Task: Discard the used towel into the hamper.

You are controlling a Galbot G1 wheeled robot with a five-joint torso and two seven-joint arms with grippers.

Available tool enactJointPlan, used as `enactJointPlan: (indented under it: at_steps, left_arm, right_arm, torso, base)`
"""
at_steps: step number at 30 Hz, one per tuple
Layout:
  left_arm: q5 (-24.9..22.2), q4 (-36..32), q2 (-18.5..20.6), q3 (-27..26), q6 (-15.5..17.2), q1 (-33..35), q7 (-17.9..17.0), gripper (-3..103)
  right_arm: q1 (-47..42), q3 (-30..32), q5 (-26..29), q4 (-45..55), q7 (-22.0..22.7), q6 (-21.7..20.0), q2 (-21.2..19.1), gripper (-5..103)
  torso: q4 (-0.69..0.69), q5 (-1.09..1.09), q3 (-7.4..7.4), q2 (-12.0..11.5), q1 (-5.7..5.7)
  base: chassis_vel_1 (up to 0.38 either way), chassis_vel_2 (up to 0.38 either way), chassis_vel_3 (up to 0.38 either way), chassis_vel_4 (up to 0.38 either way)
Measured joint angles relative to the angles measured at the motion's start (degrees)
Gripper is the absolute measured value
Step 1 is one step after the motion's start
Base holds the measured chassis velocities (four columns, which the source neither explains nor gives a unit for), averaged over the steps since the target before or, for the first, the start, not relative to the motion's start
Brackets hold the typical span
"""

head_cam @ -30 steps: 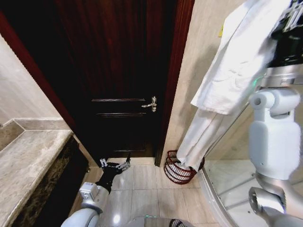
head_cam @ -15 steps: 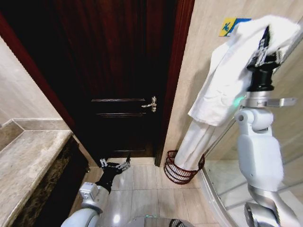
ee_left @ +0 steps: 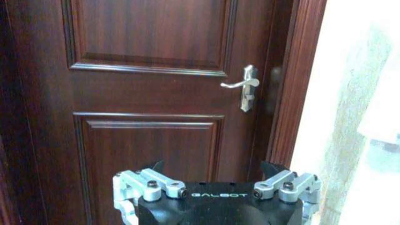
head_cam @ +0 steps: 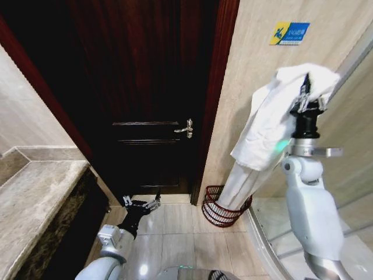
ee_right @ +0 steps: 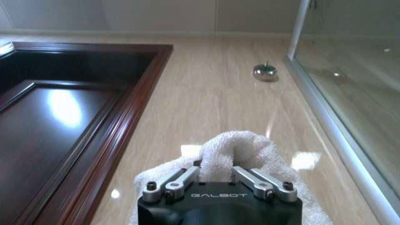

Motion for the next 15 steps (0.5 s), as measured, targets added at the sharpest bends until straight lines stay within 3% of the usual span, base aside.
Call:
enactJointPlan:
  at_steps: [6,15]
  left_arm:
    - [0.0,0.0,0.0,0.0,0.0,0.0,0.0,100]
    - [0.0,0.0,0.0,0.0,0.0,0.0,0.0,100]
  right_arm:
    - [-3.7,0.5,-0.1,-0.6,-1.6,2.6,1.8,9]
    - [-7.7,1.4,-2.3,1.0,-0.1,3.1,2.9,9]
  torso:
    - [0.0,0.01,0.0,0.0,0.0]
    - [0.0,0.0,0.0,0.0,0.0]
  base:
    - [0.0,0.0,0.0,0.0]
    - [0.0,0.0,0.0,0.0]
